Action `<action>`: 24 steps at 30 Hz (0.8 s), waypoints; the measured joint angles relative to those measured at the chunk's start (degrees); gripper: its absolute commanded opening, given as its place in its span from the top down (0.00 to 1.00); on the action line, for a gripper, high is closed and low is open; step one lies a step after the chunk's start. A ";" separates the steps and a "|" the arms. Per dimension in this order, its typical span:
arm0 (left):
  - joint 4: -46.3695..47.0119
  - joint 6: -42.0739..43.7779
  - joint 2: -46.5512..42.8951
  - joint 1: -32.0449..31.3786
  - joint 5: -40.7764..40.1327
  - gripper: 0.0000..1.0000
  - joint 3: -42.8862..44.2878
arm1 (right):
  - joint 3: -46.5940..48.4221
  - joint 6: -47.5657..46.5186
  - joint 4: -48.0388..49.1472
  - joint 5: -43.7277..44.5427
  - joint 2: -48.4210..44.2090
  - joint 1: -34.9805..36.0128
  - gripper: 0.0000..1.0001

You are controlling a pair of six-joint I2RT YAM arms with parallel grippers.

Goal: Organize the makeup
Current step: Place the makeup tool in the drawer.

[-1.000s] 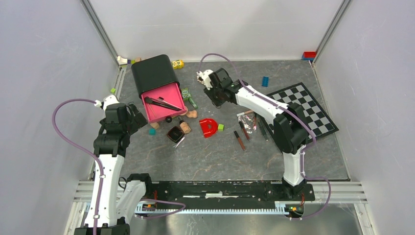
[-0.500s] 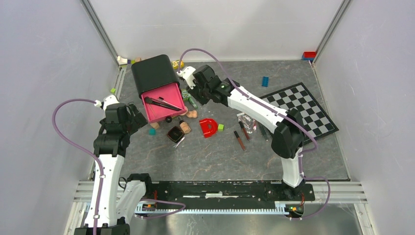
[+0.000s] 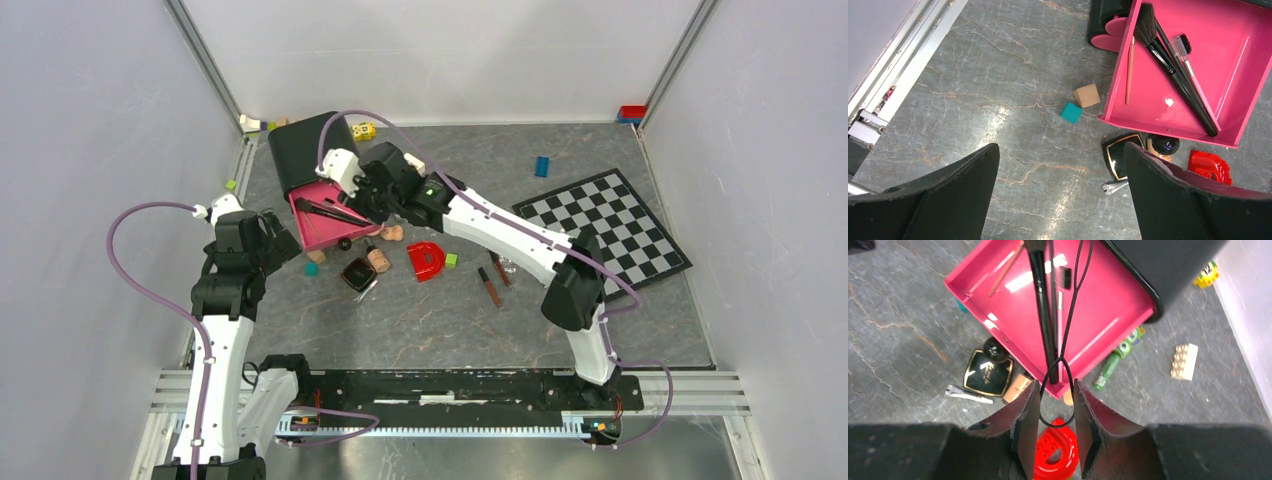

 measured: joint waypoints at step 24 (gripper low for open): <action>0.00 0.00 0.00 0.22 0.09 0.00 0.00 | 0.90 -9.79 8.74 -4.48 8.76 1.25 0.59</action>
